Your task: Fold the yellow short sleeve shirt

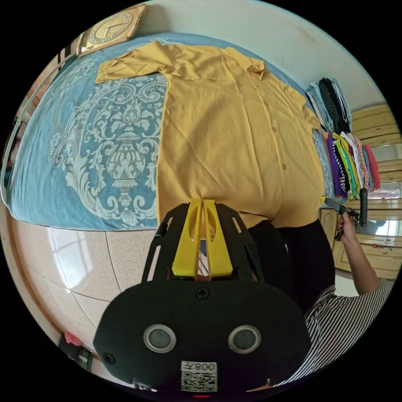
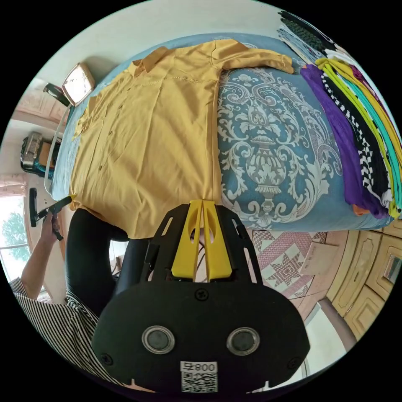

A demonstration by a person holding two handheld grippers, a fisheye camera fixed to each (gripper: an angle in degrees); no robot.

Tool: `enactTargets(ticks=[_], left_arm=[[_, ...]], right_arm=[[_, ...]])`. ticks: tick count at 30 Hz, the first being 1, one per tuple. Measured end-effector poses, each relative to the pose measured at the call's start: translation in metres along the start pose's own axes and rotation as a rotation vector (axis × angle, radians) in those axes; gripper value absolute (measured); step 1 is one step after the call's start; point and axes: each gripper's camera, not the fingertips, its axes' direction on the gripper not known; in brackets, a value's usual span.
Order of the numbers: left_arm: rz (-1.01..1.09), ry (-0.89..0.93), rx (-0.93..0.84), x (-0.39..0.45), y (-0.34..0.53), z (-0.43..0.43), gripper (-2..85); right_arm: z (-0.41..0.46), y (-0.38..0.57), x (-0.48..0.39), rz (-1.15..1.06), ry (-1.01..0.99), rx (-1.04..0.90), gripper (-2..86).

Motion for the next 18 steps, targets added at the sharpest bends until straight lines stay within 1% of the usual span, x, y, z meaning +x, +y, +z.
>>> enactTargets(ticks=[1,4,7,9,11,12,14,15,16,18], left_arm=[[-0.006,0.014,0.003,0.007,-0.005,-0.004,0.6],[0.025,0.036,0.085,0.031,-0.019,-0.025,0.7],[0.093,0.096,0.151,0.069,-0.049,-0.042,1.4],[0.161,0.147,0.162,0.1,-0.08,-0.046,2.5],[0.281,0.225,0.159,0.152,-0.134,-0.043,4.3],[0.308,0.242,0.159,0.166,-0.149,-0.041,4.7],[0.411,0.309,0.15,0.228,-0.211,-0.031,5.8],[0.441,0.322,0.147,0.244,-0.227,-0.028,6.0],[0.498,0.333,0.144,0.279,-0.258,-0.022,6.2],[0.591,0.338,0.15,0.332,-0.303,-0.014,6.3]], right_arm=[[0.0,0.001,0.0,-0.005,-0.008,0.0,0.1],[0.001,0.006,0.006,0.012,-0.068,-0.003,0.2],[-0.006,0.008,0.019,0.059,-0.107,0.08,0.5],[-0.012,-0.007,0.036,0.118,-0.128,0.164,0.9],[-0.018,-0.028,0.05,0.163,-0.158,0.24,1.7],[-0.021,-0.047,0.058,0.187,-0.171,0.29,2.6],[-0.025,-0.078,0.069,0.221,-0.168,0.349,3.8],[-0.029,-0.098,0.075,0.245,-0.154,0.387,4.2],[-0.03,-0.108,0.078,0.255,-0.142,0.406,4.3],[-0.034,-0.145,0.089,0.304,-0.07,0.46,4.7]])
